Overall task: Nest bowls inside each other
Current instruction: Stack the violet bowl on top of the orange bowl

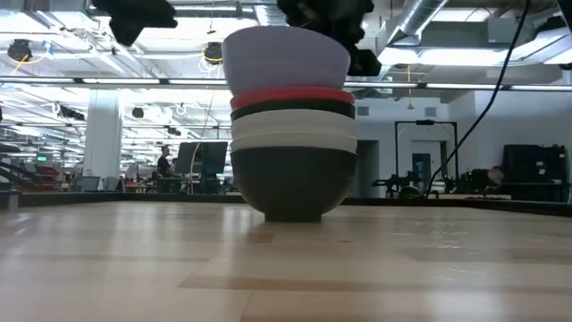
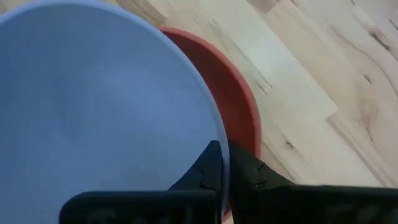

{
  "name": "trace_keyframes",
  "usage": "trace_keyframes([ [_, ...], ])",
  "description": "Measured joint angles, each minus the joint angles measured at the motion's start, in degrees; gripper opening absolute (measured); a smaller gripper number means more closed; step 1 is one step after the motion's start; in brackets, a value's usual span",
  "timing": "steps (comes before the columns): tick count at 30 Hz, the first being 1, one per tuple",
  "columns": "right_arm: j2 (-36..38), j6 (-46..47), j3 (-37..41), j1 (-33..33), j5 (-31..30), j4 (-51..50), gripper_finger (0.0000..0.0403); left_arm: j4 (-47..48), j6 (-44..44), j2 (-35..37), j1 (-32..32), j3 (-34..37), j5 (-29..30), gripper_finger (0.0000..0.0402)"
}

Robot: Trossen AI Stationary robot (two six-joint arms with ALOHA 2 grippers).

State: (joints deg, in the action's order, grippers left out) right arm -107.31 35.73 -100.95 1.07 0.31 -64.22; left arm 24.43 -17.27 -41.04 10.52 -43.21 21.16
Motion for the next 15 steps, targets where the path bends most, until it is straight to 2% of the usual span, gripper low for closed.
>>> trace_keyframes([
  [7, -0.9, -0.3, 0.0, 0.9, -0.2, 0.4, 0.0017, -11.2, -1.8, 4.9, 0.1, 7.9, 0.3, 0.0088],
  [15, -0.8, -1.8, 2.7, 2.2, -2.3, -1.2, 0.0025, -11.2, -0.4, 6.5, 0.1, 9.5, 4.1, 0.0088],
])
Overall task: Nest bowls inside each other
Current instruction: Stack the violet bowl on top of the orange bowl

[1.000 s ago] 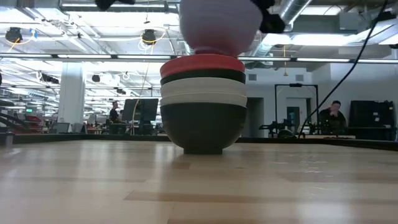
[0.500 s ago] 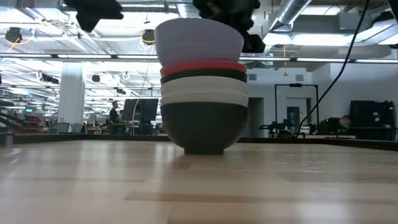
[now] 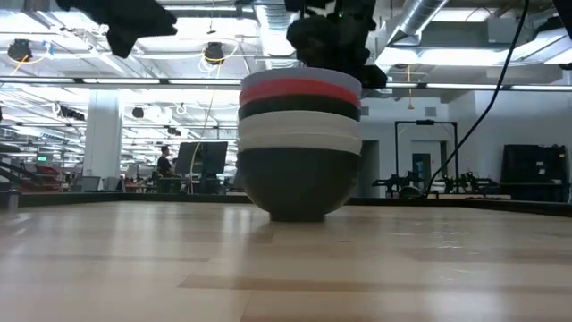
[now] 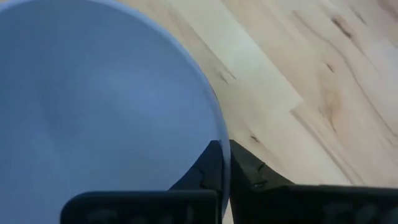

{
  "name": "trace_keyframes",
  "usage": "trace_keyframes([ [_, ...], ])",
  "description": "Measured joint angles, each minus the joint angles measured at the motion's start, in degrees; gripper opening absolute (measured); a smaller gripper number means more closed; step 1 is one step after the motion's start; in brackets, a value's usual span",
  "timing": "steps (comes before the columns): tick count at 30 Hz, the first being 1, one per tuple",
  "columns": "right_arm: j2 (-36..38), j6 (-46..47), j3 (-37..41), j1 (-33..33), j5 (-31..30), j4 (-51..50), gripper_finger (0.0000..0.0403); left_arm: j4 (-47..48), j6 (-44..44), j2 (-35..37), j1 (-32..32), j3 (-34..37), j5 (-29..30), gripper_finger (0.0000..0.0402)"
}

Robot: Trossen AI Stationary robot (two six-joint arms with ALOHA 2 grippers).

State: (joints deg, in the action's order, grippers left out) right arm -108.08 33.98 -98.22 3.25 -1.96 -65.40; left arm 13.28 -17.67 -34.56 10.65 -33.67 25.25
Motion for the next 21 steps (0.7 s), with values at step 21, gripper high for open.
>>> trace_keyframes([
  [21, 3.2, -0.7, -0.4, -3.0, -4.1, 0.1, 0.0055, -9.7, 8.9, 0.4, 0.3, 0.0, -0.3, 0.0088],
])
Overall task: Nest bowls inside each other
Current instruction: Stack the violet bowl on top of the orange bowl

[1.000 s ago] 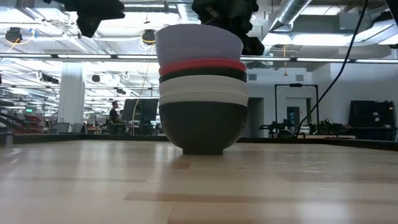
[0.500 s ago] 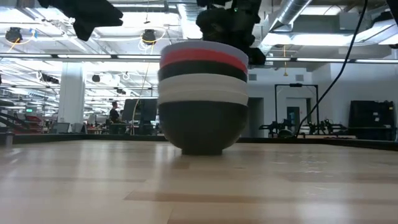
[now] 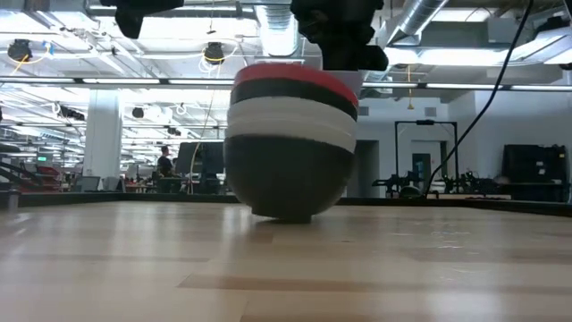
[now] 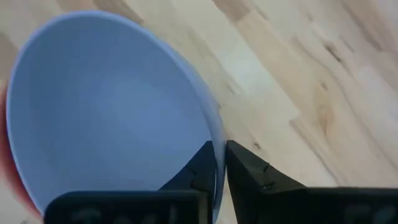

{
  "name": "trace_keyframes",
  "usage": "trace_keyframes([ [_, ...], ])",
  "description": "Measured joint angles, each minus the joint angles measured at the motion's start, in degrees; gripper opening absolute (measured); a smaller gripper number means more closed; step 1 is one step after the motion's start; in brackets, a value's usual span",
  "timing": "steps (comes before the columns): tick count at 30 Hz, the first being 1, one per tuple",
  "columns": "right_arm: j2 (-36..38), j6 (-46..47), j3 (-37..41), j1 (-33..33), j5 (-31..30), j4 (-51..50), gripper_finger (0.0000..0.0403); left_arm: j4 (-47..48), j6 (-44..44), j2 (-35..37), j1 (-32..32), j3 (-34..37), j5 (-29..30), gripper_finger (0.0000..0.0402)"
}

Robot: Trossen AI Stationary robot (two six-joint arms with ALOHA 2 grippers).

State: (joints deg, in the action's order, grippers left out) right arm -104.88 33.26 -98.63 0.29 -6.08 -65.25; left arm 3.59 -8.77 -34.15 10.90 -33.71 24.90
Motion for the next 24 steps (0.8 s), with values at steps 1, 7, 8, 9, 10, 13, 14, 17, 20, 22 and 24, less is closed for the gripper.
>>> trace_keyframes([
  [1, 0.0, 0.1, 0.0, -0.3, 0.1, -0.1, 0.0055, 0.0, 0.1, 0.0, 0.0, 0.0, 0.0, 0.0089],
  [7, -0.4, 0.1, 0.0, -1.7, 0.6, 1.9, 0.0055, 0.1, 0.1, 0.0, 0.0, 0.0, 0.9, 0.0089],
  [8, -0.4, 0.1, 0.0, -1.9, 1.3, 2.3, 0.0055, 0.3, 0.1, 0.0, 0.0, 0.0, 0.9, 0.0089],
  [9, -0.4, 0.1, 0.0, -1.9, 2.2, 2.8, 0.0055, 0.6, 0.1, 0.0, 0.0, 0.0, 0.9, 0.0089],
  [10, -0.4, -0.1, 0.0, -1.8, 3.0, 3.3, 0.0054, 0.8, 0.1, 0.0, 0.0, 0.0, 0.9, 0.0089],
  [13, -0.4, 0.2, 0.0, -1.8, 3.4, 3.8, 0.0038, 1.3, -0.5, 0.0, 0.0, 0.0, 1.0, 0.0089],
  [14, -0.4, 0.2, 0.0, -1.8, 3.6, 3.8, 0.003, 1.5, -1.0, 0.0, 0.0, 0.0, 1.0, 0.0089],
  [17, -0.4, 0.2, 0.0, -1.8, 4.3, 3.6, 0.0012, 1.9, -1.6, 0.0, 0.0, 0.0, 1.0, 0.0089],
  [20, -0.4, 0.2, 0.0, -1.9, 4.7, 2.7, 0.0026, 2.0, -1.6, 0.0, 0.0, 0.0, 1.0, 0.0089],
  [22, -0.4, 0.4, 0.0, -2.2, 4.6, 2.2, 0.0061, 2.0, -1.6, 0.0, 0.0, 0.0, 1.0, 0.0089],
  [24, -0.4, 0.8, 0.6, -2.2, 4.7, 2.6, 0.01, 2.0, -1.5, 0.0, 0.0, 0.0, 1.0, 0.0089],
])
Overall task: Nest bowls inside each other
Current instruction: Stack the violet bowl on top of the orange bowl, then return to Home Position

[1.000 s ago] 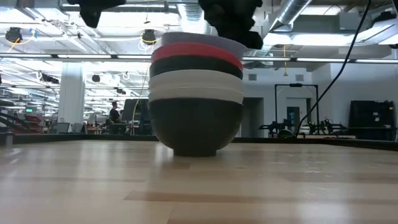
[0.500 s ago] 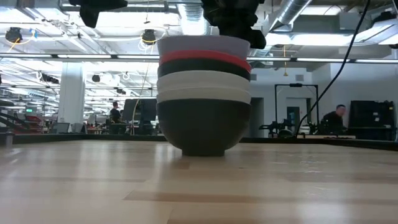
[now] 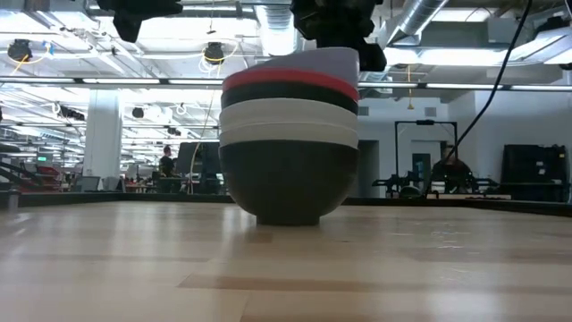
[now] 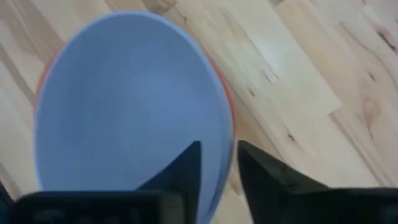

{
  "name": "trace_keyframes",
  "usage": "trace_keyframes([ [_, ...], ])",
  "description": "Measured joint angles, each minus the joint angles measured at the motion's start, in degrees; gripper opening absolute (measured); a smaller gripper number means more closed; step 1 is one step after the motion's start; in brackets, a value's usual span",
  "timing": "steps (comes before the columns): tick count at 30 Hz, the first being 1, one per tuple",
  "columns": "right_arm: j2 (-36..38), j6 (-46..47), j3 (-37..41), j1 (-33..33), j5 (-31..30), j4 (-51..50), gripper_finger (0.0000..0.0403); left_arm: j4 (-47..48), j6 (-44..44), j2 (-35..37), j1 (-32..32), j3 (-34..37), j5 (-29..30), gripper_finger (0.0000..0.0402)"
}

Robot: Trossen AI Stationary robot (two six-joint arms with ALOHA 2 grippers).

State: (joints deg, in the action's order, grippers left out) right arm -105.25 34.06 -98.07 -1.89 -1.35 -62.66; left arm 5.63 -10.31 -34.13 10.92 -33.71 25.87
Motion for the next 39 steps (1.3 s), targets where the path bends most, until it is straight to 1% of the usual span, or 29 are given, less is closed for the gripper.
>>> trace_keyframes([
  [4, 0.0, 0.5, 0.7, -0.2, 0.0, -0.3, 0.0165, 0.0, 0.7, 0.0, 0.0, 0.0, 0.5, 0.0089],
  [7, 0.0, 0.5, 0.9, -0.6, -0.6, -0.2, 0.0201, 0.0, 0.7, 0.0, 0.0, 0.0, 1.5, 0.0089],
  [8, 0.0, 0.5, 0.9, -0.8, -1.6, -0.1, 0.021, 0.0, 0.8, 0.0, 0.0, 0.0, 1.8, 0.0089],
  [11, 0.3, 0.2, 0.9, -1.0, -5.9, -0.1, 0.0229, 0.1, 1.6, 0.0, 0.0, 0.0, 2.7, 0.0089],
  [15, 3.0, -2.5, 0.4, 0.0, -9.2, 1.8, 0.0235, -0.7, 4.2, 0.0, 0.0, 0.0, 2.6, 0.0089],
  [17, 4.7, -4.6, -1.5, 1.1, -9.6, 2.1, 0.0232, -5.6, 7.0, 0.0, 0.0, 0.0, 0.3, 0.0088],
  [20, 8.4, -7.3, -5.8, 2.5, -9.7, 0.4, 0.0227, -19.1, 13.6, 1.4, 0.0, -0.2, -4.5, 0.0088],
  [22, 11.3, -7.9, -8.2, 3.1, -8.7, -1.1, 0.0224, -29.0, 19.6, 3.0, 0.0, -0.6, -9.3, 0.0088],
  [23, 12.7, -8.6, -9.0, 3.1, -8.0, -2.9, 0.0223, -32.9, 21.1, 4.0, 0.1, -0.7, -11.9, 0.0088],
  [24, 14.1, -7.4, -9.6, 3.0, -6.7, -4.6, 0.0223, -35.3, 21.6, 5.1, 0.2, -0.7, -15.1, 0.0088],
  [25, 15.4, -8.6, -9.7, 2.7, -6.0, -4.2, 0.0223, -36.1, 21.8, 6.2, 0.2, -0.7, -17.7, 0.0088],
  [26, 16.9, -11.5, -9.7, 2.1, -6.8, -1.4, 0.0224, -35.6, 21.7, 7.3, 0.2, -0.8, -19.6, 0.0088],
  [27, 18.6, -14.8, -9.6, 1.1, -8.1, 3.8, 0.0225, -34.3, 20.2, 8.1, 0.2, -0.8, -20.7, 0.0088],
  [28, 20.6, -19.0, -9.6, -0.2, -9.8, 10.0, 0.0226, -33.3, 19.3, 8.7, 0.2, -0.5, -21.2, 0.0088],
  [29, 23.0, -24.4, -9.5, -1.6, -10.4, 16.6, 0.0226, -34.4, 18.7, 9.1, 0.2, -0.2, -22.1, 0.0088],
  [31, 28.0, -34.9, -8.6, -4.5, -9.5, 28.5, 0.0226, -40.3, 20.4, 10.8, 0.1, 1.8, -25.8, 0.0088],
  [33, 32.9, -39.8, -5.2, -6.3, -8.6, 34.9, 0.0225, -47.1, 23.1, 13.5, 0.1, 5.0, -31.5, 0.0088],
  [34, 35.1, -40.8, -2.7, -6.9, -8.3, 36.6, 0.0224, -49.7, 23.4, 15.3, 0.2, 7.1, -33.8, 0.0088],
  [36, 39.7, -41.0, 4.7, -7.6, -8.6, 38.9, 0.0224, -52.8, 22.5, 18.0, 0.2, 12.3, -35.3, 0.0088],
  [38, 43.9, -40.6, 14.0, -7.8, -8.8, 46.3, 0.0224, -57.2, 22.0, 19.5, 0.2, 18.3, -35.9, 0.0088],
  [39, 46.1, -40.9, 19.6, -7.8, -8.9, 50.7, 0.0224, -61.6, 22.1, 19.8, 0.2, 21.4, -36.1, 0.0088],
])
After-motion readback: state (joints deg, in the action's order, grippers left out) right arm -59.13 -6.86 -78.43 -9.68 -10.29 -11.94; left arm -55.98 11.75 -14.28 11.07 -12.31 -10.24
